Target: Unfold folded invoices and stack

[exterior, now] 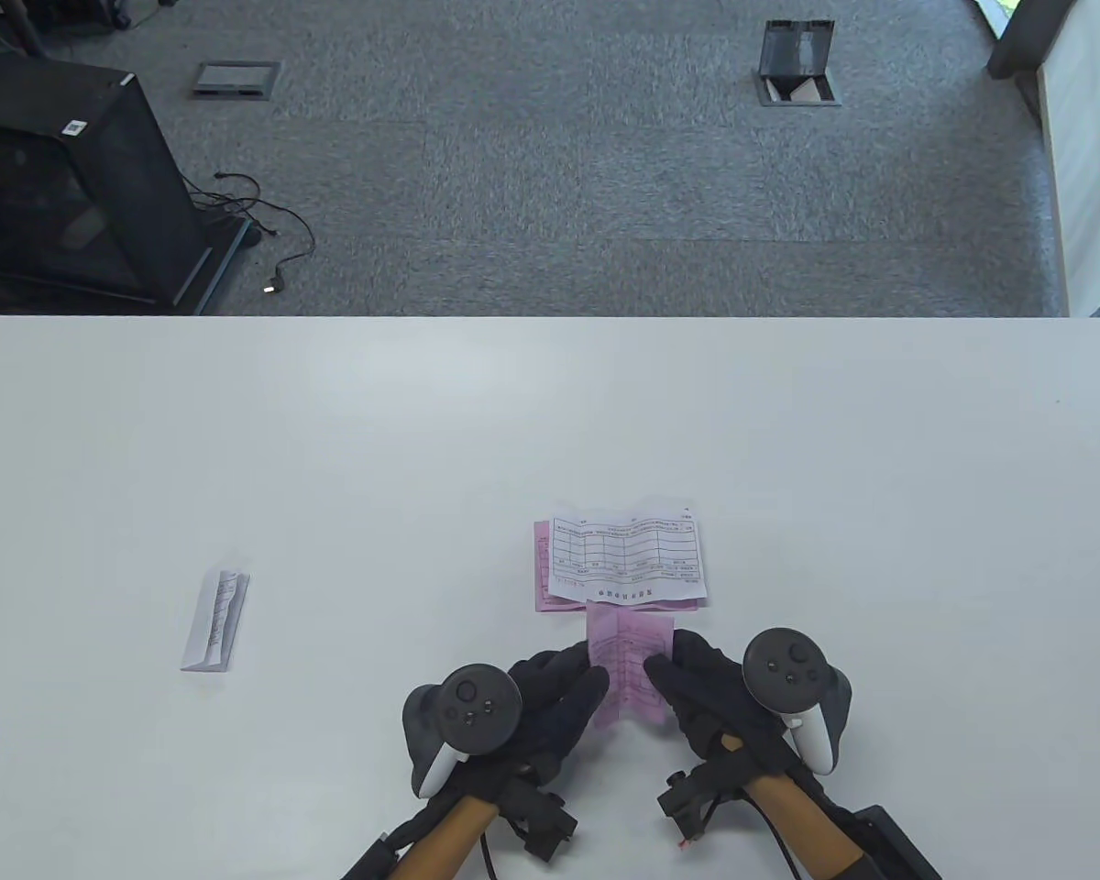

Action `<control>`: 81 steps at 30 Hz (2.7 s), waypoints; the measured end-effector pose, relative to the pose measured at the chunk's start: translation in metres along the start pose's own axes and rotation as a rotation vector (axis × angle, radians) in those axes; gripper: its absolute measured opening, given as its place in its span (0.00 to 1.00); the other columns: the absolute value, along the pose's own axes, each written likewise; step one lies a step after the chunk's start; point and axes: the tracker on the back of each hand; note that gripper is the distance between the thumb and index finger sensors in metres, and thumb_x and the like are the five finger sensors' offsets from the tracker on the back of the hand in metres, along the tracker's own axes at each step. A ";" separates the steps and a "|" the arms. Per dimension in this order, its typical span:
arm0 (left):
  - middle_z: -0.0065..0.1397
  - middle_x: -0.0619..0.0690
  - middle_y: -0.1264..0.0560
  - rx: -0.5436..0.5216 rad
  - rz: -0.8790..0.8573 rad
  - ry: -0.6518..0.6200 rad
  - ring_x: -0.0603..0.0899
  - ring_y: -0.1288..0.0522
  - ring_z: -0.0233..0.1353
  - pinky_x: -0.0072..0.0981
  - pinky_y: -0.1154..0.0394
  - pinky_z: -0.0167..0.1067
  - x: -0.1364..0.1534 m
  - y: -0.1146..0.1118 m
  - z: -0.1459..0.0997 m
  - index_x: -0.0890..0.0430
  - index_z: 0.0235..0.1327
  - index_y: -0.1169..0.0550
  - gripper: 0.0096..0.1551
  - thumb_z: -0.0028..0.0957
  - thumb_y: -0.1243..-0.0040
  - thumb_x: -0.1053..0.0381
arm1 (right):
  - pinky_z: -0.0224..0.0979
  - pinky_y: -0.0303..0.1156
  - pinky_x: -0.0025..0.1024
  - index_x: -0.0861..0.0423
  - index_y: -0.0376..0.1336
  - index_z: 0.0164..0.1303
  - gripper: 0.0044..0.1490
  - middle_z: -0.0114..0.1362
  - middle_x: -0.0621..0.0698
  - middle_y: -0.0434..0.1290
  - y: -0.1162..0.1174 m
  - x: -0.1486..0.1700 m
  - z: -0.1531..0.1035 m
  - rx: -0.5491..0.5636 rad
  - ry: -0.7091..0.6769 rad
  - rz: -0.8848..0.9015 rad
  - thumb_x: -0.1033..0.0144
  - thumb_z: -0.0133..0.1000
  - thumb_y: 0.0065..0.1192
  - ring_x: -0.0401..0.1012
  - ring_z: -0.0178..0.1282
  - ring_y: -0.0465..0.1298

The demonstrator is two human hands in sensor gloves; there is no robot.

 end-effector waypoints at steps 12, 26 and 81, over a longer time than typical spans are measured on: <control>0.54 0.56 0.14 -0.089 -0.009 0.177 0.61 0.17 0.52 0.45 0.20 0.47 0.014 0.014 0.002 0.53 0.55 0.17 0.21 0.54 0.34 0.45 | 0.68 0.65 0.56 0.56 0.65 0.59 0.24 0.51 0.52 0.80 -0.018 0.008 0.007 0.062 0.008 -0.129 0.59 0.55 0.58 0.51 0.53 0.79; 0.46 0.54 0.13 0.013 0.373 0.297 0.57 0.16 0.44 0.41 0.20 0.40 0.013 0.007 0.011 0.55 0.56 0.18 0.23 0.50 0.29 0.48 | 0.67 0.67 0.54 0.56 0.67 0.56 0.24 0.44 0.51 0.81 -0.018 0.013 0.013 0.068 0.017 -0.613 0.57 0.55 0.60 0.48 0.46 0.80; 0.87 0.57 0.47 0.287 0.835 0.288 0.65 0.46 0.80 0.56 0.38 0.72 0.006 -0.009 0.012 0.32 0.78 0.38 0.43 0.46 0.39 0.33 | 0.74 0.46 0.75 0.42 0.55 0.75 0.40 0.79 0.61 0.58 0.054 -0.028 0.021 -0.248 -0.206 -1.133 0.45 0.52 0.59 0.62 0.77 0.56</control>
Point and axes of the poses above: the tracker on the back of each hand, its own x axis roughly to the little-finger side, its own z axis roughly from the wrist to the fingertips, y = z × x
